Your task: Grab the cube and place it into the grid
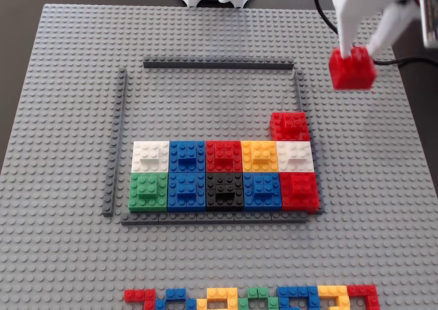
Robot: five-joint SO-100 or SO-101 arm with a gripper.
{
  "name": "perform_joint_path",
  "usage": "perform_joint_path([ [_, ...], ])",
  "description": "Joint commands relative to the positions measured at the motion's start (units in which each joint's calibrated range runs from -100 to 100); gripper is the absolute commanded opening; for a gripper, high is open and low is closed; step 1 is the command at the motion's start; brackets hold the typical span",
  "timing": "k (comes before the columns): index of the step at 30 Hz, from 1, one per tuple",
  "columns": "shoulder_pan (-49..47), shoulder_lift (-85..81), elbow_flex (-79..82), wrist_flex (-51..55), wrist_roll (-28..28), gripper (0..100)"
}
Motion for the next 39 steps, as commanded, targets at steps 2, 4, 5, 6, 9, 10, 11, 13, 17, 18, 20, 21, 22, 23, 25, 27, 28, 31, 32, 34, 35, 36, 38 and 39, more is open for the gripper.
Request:
perform_joint_path([
  [2,2.6,-15.6,5.2,0.5,3.2,2],
  [4,3.9,-18.6,7.5,0.6,4.4,2],
  [5,4.8,-20.1,8.7,0.6,5.0,2],
  [6,5.5,-21.4,9.6,0.6,5.5,2],
  [9,7.8,-25.3,12.4,0.7,6.9,2],
  [10,8.5,-26.5,13.3,0.7,7.3,2],
  [11,9.2,-27.9,14.5,0.7,7.7,2],
  [13,10.8,-30.2,16.6,0.5,8.6,2],
  [17,14.4,-32.3,19.2,0.4,10.6,2],
  [18,15.4,-32.3,19.8,0.3,11.3,2],
  [20,17.4,-32.1,21.2,-0.3,12.4,2],
  [21,18.2,-31.9,22.0,-0.8,12.9,2],
  [22,19.1,-31.7,22.8,-1.3,13.5,2],
  [23,19.7,-31.3,23.5,-1.7,13.9,2],
  [25,20.4,-30.1,24.6,-2.4,14.6,2],
  [27,20.8,-28.0,24.8,-3.1,15.0,2],
  [28,20.9,-26.7,24.9,-3.6,15.3,2],
  [31,21.0,-22.9,24.9,-4.8,15.5,2],
  [32,21.0,-21.7,24.9,-5.1,15.6,2],
  [34,20.6,-19.0,25.2,-5.9,15.5,2],
  [35,20.4,-17.7,25.4,-6.5,15.4,2],
  [36,20.4,-16.7,25.5,-7.0,15.4,2],
  [38,20.3,-14.5,25.6,-7.7,15.4,2],
  [39,20.2,-13.4,25.5,-8.0,15.4,2],
])
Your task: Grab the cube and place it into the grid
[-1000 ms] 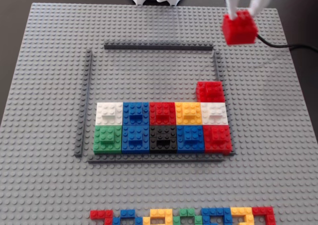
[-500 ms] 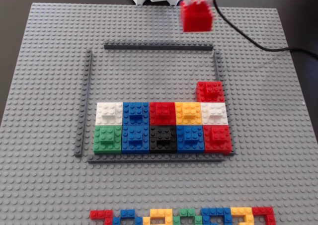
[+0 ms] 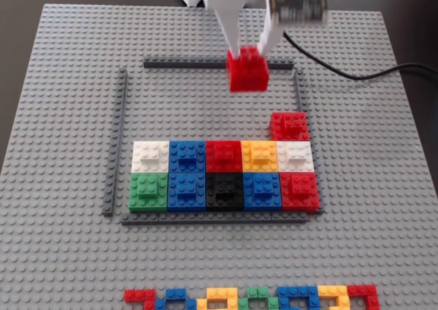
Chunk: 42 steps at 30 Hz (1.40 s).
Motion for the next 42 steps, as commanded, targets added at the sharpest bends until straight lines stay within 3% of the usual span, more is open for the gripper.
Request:
perform_joint_path([
  [1,-0.3,3.0,-0.4,-1.8,0.0,2],
  [17,-1.5,13.6,-3.2,-4.9,-1.0,2],
  [42,-2.0,17.0,-6.9,-7.3,-2.0,2],
])
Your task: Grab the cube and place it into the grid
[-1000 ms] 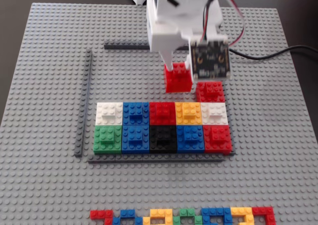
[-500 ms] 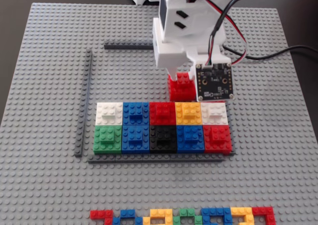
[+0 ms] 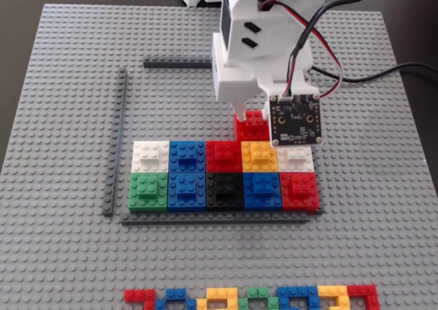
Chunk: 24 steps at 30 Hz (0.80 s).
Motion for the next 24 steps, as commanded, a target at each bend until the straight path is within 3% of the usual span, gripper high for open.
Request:
perform_joint_path([
  [1,-0.6,-1.1,-4.9,-0.4,-0.3,2],
  [24,-1.3,-1.5,-3.0,-0.2,-1.2,5],
])
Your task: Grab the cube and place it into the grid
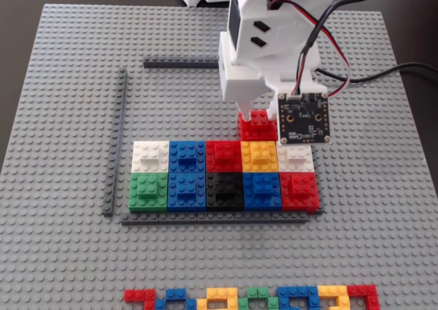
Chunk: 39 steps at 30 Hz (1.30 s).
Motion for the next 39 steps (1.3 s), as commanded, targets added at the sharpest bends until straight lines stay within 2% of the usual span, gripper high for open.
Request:
perform_joint_path([
  [1,0.1,-1.6,-2.5,-0.2,-0.2,5],
  [23,1.4,-2.5,-0.3,-0.9,-0.7,20],
  [39,1.8,-3.8,-3.9,0.4,-1.0,19],
])
